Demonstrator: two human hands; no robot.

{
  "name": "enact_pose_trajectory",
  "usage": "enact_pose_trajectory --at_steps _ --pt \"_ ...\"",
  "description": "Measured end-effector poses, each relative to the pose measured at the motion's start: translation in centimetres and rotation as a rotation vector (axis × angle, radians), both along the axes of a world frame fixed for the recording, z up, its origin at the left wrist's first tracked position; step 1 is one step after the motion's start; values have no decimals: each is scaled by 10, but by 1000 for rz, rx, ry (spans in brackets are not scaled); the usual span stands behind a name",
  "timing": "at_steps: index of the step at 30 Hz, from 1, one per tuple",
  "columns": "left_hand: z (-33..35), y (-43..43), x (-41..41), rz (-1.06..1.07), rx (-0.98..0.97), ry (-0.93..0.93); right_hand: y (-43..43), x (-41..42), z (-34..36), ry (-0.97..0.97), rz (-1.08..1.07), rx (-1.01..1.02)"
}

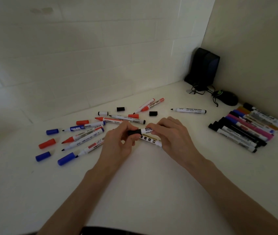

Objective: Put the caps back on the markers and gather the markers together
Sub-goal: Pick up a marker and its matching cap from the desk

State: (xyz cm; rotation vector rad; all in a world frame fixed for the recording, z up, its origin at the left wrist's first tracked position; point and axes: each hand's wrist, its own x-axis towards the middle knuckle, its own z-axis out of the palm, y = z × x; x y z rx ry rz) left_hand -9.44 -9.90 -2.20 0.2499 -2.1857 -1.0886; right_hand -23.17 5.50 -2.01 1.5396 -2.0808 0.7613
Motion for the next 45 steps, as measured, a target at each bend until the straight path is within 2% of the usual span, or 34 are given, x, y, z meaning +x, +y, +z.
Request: enact_pose_trajectory --at_steps 6,12,19,23,26,29,31,33,35,36,39,45 --pt "0 0 2 5 -109 31 -3 2 2 -64 10 -28" --pt "0 1 1 2 -101 39 -3 3 4 -126 11 -49" --pt "-6 -9 0 -44 -203 -184 5 -4 -2 -303 37 66" --pt "-4 -7 0 -59 -190 -180 6 -5 -1 -329 31 67" --pt "0 -5 3 -70 -80 -139 6 -3 2 -329 40 61" --pt "6 -1 3 -75 154 -30 4 1 3 -313 66 55" --pt "11 0 -3 -116 409 20 0 8 2 -287 101 55" --pt "16 -3 -10 -173 758 23 -4 14 1 -259 137 61" --pt "22 -8 -12 -285 1096 41 -6 20 0 -198 161 73" --pt "23 -10 -11 -342 1197 24 -8 23 -1 -155 169 74" --pt "27 -11 -5 -363 1183 -68 -11 30 -4 -43 179 31" --pt "28 -7 -5 -216 1090 -48 -18 44 -8 40 130 -86"
